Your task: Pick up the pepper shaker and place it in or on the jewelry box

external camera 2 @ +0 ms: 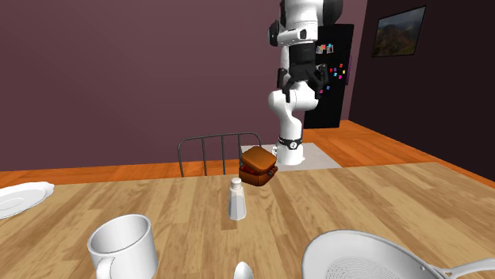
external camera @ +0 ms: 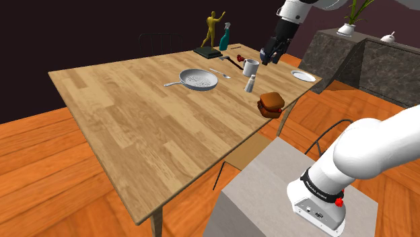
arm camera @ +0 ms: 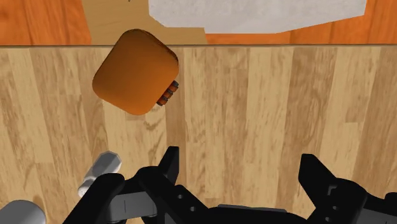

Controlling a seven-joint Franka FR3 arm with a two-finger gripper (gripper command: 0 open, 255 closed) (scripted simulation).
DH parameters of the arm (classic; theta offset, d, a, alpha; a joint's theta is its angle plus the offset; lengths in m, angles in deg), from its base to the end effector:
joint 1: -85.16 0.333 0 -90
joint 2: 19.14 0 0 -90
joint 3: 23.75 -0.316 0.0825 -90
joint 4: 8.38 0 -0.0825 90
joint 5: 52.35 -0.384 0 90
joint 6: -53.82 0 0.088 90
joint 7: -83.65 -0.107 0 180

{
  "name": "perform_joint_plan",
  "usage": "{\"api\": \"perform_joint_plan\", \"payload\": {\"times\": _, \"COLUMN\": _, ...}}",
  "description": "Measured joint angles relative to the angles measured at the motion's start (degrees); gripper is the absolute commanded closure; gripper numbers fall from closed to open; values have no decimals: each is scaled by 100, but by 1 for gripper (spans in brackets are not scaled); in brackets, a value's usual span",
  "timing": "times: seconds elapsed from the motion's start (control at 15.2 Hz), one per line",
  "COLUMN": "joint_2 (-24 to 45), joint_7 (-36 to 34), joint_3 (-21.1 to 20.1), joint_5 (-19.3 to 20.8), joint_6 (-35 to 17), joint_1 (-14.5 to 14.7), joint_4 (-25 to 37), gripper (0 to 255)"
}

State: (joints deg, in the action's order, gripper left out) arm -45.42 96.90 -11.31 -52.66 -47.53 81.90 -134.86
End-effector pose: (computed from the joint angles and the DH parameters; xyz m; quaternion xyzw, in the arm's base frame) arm 0.4004 -0.1247 0.5560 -0.9987 0.0112 -0.0172 0.0477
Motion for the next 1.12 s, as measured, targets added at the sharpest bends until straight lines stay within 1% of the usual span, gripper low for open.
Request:
{"api": "perform_joint_plan", "payload": {"times": 0.33, "joint_2": 889, "joint_7": 436, "joint_3": 380, "joint_5": -68, "joint_6": -348, "joint_1": -74, "joint_4": 419, "gripper": 0}}
{"api": "perform_joint_plan", "payload": {"times": 0.53, "joint_2": 1572, "joint_7": 716, "joint_3": 588, "joint_5": -212, "joint_6": -551, "joint_1": -112, "joint_4": 810, "gripper": 0}}
{"api": "perform_joint_plan", "payload": {"times": 0.86, "joint_2": 2688, "joint_7": 1234, "joint_3": 879, "joint_5": -545, "joint_6": -697, "joint_1": -269, "joint_4": 1592, "gripper": 0}}
{"api": "perform_joint_plan", "payload": {"times": 1.12, "joint_2": 3599, "joint_7": 1596, "joint_3": 1003, "joint_5": -875, "joint_6": -687, "joint_1": -474, "joint_4": 2338, "gripper": 0}}
